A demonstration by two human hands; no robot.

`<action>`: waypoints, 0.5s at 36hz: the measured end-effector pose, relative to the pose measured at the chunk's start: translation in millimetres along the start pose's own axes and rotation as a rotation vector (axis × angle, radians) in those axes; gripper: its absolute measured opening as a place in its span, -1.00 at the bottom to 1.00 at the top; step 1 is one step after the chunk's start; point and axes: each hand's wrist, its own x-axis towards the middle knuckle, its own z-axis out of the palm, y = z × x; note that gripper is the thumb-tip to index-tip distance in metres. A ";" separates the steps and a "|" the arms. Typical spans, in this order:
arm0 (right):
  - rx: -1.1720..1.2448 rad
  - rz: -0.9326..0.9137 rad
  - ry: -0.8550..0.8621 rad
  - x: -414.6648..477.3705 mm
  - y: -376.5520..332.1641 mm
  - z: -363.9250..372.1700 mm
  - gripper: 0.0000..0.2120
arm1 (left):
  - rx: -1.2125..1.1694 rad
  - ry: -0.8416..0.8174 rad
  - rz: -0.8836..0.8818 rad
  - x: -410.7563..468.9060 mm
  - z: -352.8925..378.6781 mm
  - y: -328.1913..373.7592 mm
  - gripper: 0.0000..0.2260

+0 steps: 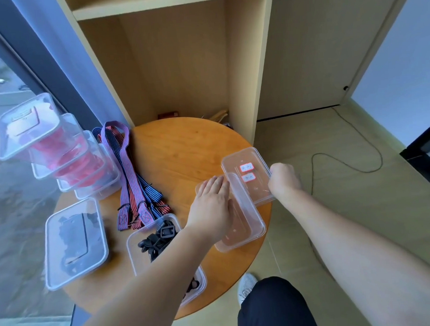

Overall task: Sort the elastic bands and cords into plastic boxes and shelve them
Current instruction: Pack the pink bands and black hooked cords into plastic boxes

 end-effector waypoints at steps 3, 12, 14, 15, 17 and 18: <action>0.082 -0.003 0.016 5.5 -5.7 -1.2 -0.78 | -0.004 0.011 -0.009 2.4 -2.0 -5.1 -0.52; 0.277 -0.124 0.195 14.6 -17.4 -41.5 -0.78 | -0.114 0.124 -0.029 4.1 -32.3 -18.6 -0.59; 0.336 -0.142 0.253 10.9 -23.6 -56.4 -0.76 | -0.152 0.165 -0.056 0.3 -41.8 -20.3 -0.59; 0.368 -0.155 0.275 8.1 -27.5 -63.4 -0.76 | -0.173 0.182 -0.067 -2.7 -46.6 -21.3 -0.59; 0.427 -0.190 0.308 -1.1 -36.7 -73.9 -0.75 | -0.213 0.215 -0.085 -11.3 -55.6 -23.7 -0.60; 0.461 -0.206 0.312 -8.2 -42.2 -76.5 -0.74 | -0.232 0.236 -0.099 -17.1 -59.3 -26.0 -0.60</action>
